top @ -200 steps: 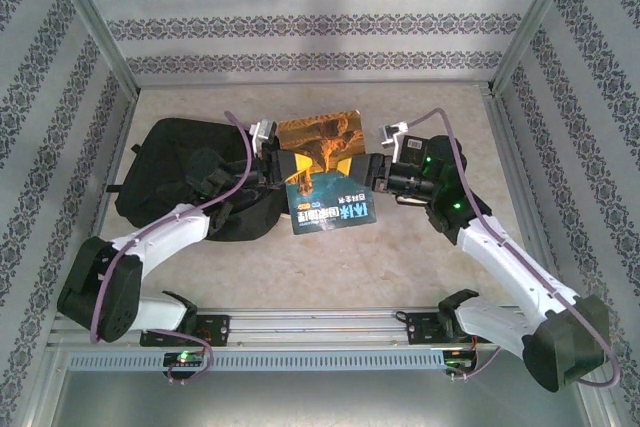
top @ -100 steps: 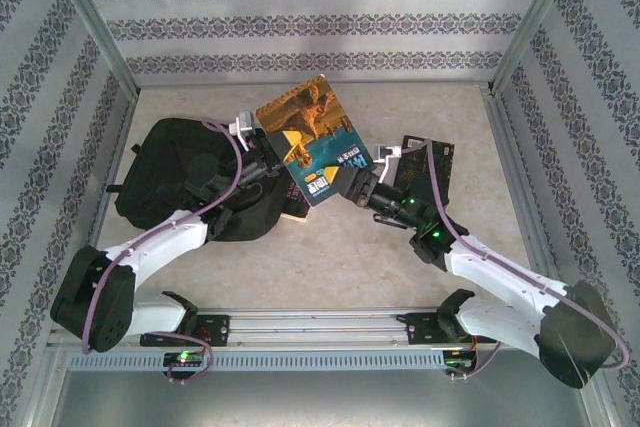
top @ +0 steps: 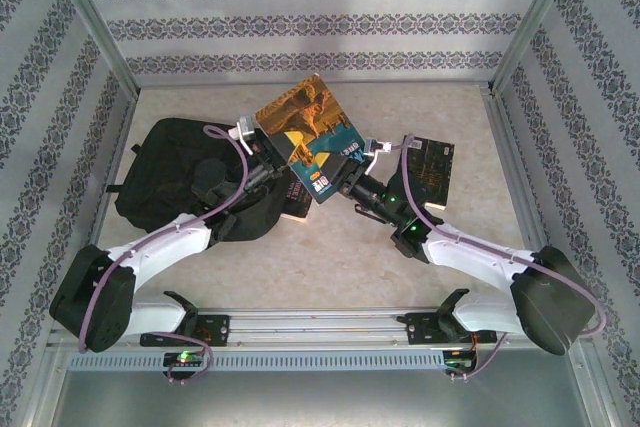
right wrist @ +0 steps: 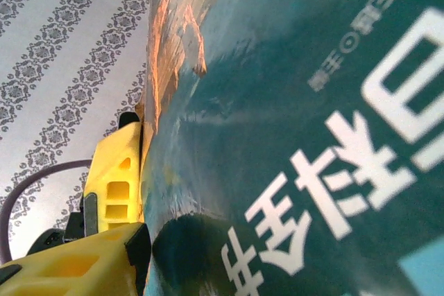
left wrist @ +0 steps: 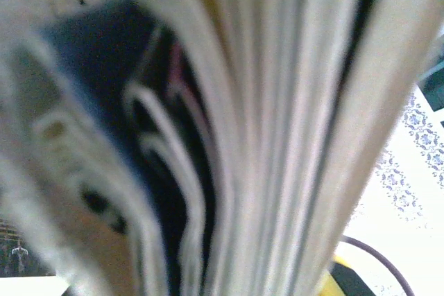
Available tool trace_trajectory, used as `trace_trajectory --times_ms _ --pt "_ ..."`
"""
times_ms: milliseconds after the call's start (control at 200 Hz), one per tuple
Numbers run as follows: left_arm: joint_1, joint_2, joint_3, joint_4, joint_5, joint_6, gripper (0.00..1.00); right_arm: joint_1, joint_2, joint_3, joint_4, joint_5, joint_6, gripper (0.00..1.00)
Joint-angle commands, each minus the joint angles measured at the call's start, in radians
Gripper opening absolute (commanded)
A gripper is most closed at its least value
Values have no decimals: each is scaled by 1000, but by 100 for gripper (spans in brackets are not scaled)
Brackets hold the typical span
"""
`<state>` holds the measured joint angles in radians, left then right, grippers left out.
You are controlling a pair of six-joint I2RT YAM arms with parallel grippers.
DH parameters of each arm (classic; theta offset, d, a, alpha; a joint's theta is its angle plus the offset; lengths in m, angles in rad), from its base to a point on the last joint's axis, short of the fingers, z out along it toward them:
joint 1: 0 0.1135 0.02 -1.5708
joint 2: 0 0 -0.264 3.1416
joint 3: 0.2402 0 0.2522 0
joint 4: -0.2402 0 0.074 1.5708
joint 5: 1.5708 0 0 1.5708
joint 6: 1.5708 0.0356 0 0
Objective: Pack the student bag
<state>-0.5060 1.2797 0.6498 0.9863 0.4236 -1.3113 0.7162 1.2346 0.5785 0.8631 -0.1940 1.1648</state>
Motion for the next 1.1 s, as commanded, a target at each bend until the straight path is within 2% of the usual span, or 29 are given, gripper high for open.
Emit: trace_trajectory --times_ms 0,30,110,140,200,315,510,560,655,744,869,1094 --pt "-35 -45 -11 15 -5 46 0 8 -6 44 95 45 -6 5" --pt "-35 -47 -14 11 -7 49 0 8 -9 43 89 51 -14 0" --pt "-36 -48 -30 18 -13 47 0 6 -28 30 74 73 -30 0" --pt "-35 -45 -34 23 -13 45 0 4 -38 26 70 78 -37 5" --pt "-34 -46 -39 23 -14 43 0 -1 -58 23 50 78 -52 22" --pt "-25 -65 -43 -8 -34 51 0 -16 -101 -3 32 83 -70 42" --pt "-14 -94 -47 -44 -77 78 0 -23 -148 -45 29 57 -64 60" --pt "-14 -94 -47 -44 -82 81 0 -23 -154 -54 34 53 -58 68" --pt "-14 -101 -47 -54 -98 93 0 -23 -170 -67 37 56 -51 79" --pt "-14 -110 -47 -63 -115 99 0 -21 -189 -76 29 57 -57 86" --pt "-13 -103 -44 -58 -118 98 0 -18 -183 -85 41 71 -42 83" --pt "-22 -74 -58 -8 -131 75 0 -15 -87 -55 136 69 16 49"
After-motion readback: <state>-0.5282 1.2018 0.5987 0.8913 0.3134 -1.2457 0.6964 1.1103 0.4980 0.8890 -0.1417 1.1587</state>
